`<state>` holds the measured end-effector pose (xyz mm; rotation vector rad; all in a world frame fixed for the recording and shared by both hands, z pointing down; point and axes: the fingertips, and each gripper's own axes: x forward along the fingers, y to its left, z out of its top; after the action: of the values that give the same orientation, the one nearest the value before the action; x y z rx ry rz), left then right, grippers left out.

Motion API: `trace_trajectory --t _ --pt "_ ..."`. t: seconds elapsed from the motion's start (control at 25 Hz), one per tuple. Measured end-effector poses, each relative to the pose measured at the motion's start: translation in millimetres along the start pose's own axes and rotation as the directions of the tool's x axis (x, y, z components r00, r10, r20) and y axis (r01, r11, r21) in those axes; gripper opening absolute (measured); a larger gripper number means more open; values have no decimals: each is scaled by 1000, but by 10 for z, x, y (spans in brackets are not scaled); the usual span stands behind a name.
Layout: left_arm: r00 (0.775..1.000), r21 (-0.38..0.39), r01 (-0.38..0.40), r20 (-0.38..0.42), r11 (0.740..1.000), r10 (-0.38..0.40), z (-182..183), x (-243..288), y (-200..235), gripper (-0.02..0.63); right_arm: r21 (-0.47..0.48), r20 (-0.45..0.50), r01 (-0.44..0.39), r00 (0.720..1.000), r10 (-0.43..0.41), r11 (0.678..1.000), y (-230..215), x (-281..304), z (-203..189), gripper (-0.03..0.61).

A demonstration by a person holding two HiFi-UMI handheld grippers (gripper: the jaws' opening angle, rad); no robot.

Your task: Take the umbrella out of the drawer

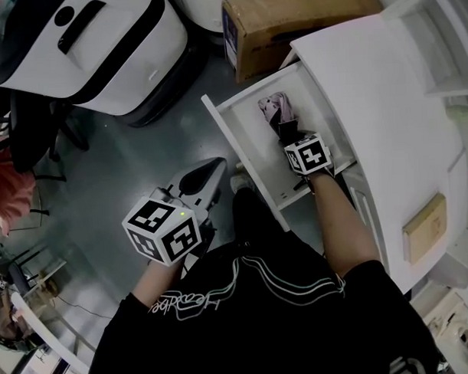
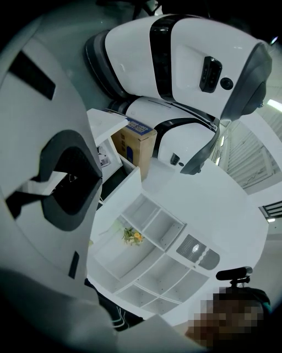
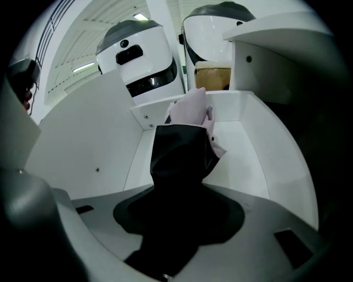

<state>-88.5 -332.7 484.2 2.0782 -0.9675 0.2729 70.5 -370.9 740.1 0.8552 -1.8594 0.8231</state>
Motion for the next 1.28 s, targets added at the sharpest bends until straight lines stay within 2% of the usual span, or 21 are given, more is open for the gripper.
trace_trajectory --t 0.4,0.68,0.84,1.0,1.28 --pt "999 48 16 48 999 -18 -86 -340 -430 20 -1 139 12 990 -12 1000 238 -733 83 207" --pt "995 99 23 95 995 -33 -152 -691 -818 20 -40 274 27 962 -15 999 534 -1480 79 207" --pt "992 144 32 117 989 -49 -159 -934 -1052 20 -43 371 6 929 10 999 812 -1997 113 207" --pt "986 199 46 147 979 -76 -136 -1122 -1295 20 -54 484 -1 875 27 999 1072 -2545 157 207" --pt "980 238 69 166 969 -111 -283 -1426 -1646 20 -98 597 7 801 53 995 1560 -3356 -49 207"
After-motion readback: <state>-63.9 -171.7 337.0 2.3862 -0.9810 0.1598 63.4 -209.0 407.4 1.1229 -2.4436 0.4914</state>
